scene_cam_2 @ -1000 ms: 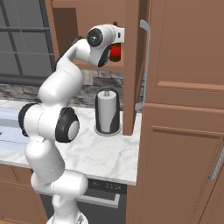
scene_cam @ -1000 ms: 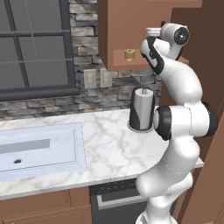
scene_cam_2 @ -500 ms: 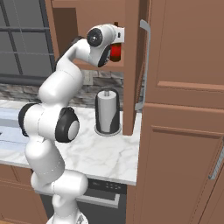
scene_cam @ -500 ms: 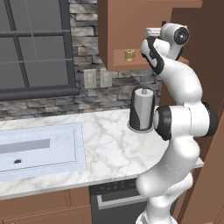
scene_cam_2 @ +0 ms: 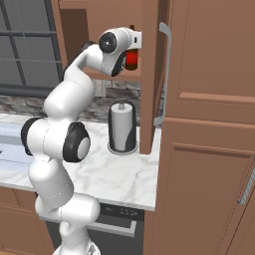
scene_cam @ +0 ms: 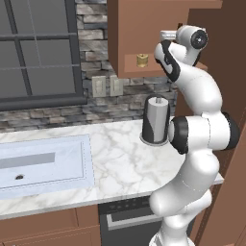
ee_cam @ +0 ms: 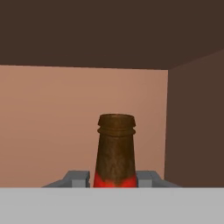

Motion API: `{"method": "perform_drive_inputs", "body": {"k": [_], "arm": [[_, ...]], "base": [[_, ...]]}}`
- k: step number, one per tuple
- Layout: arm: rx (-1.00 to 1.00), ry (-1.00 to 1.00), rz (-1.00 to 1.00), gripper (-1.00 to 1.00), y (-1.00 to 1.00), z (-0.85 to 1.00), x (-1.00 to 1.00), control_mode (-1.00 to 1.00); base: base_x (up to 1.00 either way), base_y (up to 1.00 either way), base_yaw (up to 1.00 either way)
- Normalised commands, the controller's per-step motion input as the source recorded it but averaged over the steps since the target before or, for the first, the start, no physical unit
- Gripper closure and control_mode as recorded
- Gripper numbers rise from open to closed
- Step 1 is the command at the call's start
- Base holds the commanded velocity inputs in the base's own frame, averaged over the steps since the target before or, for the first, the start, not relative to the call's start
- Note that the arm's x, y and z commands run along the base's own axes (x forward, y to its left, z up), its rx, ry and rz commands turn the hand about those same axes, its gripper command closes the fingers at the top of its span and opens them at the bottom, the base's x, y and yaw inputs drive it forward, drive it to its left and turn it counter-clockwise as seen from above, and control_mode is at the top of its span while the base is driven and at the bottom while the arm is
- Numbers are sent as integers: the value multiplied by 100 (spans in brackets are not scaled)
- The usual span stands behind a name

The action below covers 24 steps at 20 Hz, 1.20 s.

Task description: Get the candle and the beer from the cabinet and move them to the dining counter.

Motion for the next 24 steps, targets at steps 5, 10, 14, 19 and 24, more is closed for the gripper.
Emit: {"method": "perform_drive_inputs", "body": {"k": [5,10,14,19,24], "arm": [[0,0,0,100,0,0,0,-100],[0,0,0,100,0,0,-30,-100],[0,0,0,100,0,0,-60,-100],[0,-3,0,100,4,0,-72,-100],[0,0,0,100,27,9,-86,-100]], "base": [[0,0,0],[0,0,0],[0,0,0],[0,0,0],[0,0,0]]}}
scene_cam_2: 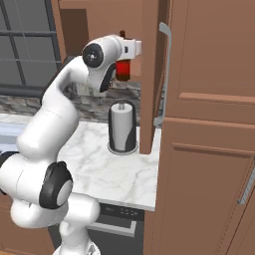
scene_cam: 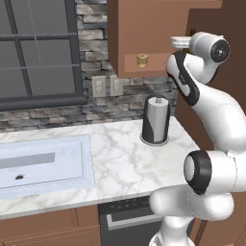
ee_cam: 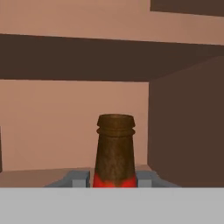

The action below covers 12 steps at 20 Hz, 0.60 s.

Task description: Get the candle and the beer from the cabinet and move them to the dining counter.

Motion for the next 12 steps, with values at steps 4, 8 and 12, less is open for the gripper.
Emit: {"method": "perform_drive_inputs", "body": {"k": [4,8,12], "arm": [[0,3,0,100,37,14,-92,-100],[0,10,0,100,34,16,-91,-100],[0,13,0,100,28,11,-88,-100]], "base": [[0,0,0],[0,0,0],[0,0,0]]}}
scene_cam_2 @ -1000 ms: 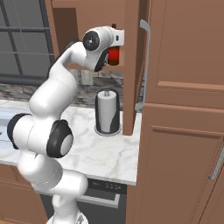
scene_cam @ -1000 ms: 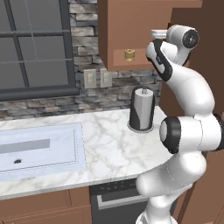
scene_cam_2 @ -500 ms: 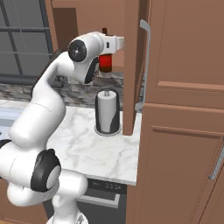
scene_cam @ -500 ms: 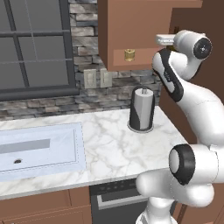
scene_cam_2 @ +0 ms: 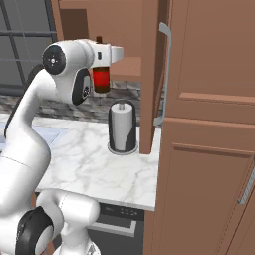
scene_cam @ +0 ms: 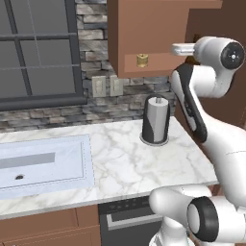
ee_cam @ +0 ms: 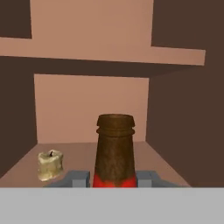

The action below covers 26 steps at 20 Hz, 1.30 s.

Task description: Get the candle and the beer from the cabinet and move them to the dining counter.

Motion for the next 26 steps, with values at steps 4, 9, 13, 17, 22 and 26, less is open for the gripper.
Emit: {"method": "perform_drive_inputs", "body": {"k": [4,9,13,17,22,26], "arm": [[0,14,1,100,18,3,-82,-100],[0,3,3,100,10,-9,-75,-100],[0,0,3,100,8,-20,-78,-100],[0,0,1,100,20,-26,-74,-100],[0,2,0,100,33,-11,-55,-100],[0,2,0,100,25,-4,-50,-100]], "base": [[0,0,0],[0,0,0],[0,0,0],[0,0,0],[0,0,0],[0,0,0]]}}
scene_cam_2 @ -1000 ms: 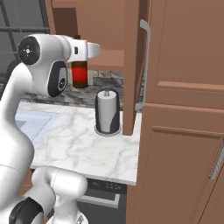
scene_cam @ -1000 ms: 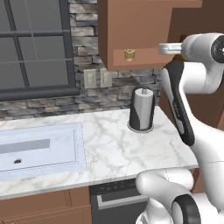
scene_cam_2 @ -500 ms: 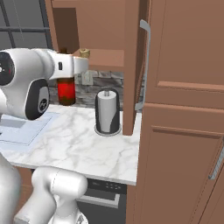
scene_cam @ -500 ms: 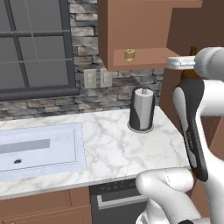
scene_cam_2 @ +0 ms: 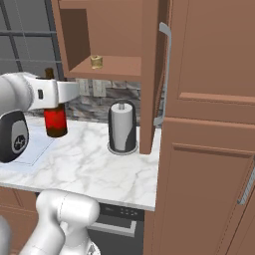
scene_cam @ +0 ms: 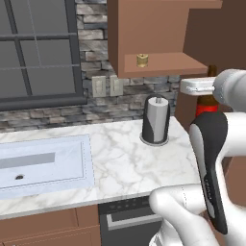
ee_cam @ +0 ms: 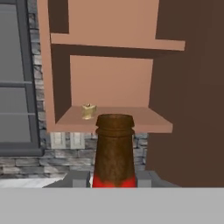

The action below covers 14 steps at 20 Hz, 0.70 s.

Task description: Get the candle and the beer from the cabinet and move them to the dining counter.

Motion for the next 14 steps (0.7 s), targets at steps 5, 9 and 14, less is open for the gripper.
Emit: {"method": "perform_drive_inputs", "body": {"k": [5,9,14], "arm": [[0,5,0,100,3,0,-44,-100],[0,5,1,100,0,0,-42,-100],[0,4,3,100,0,-5,-43,-100]], "base": [[0,0,0],[0,0,0],[0,0,0]]}}
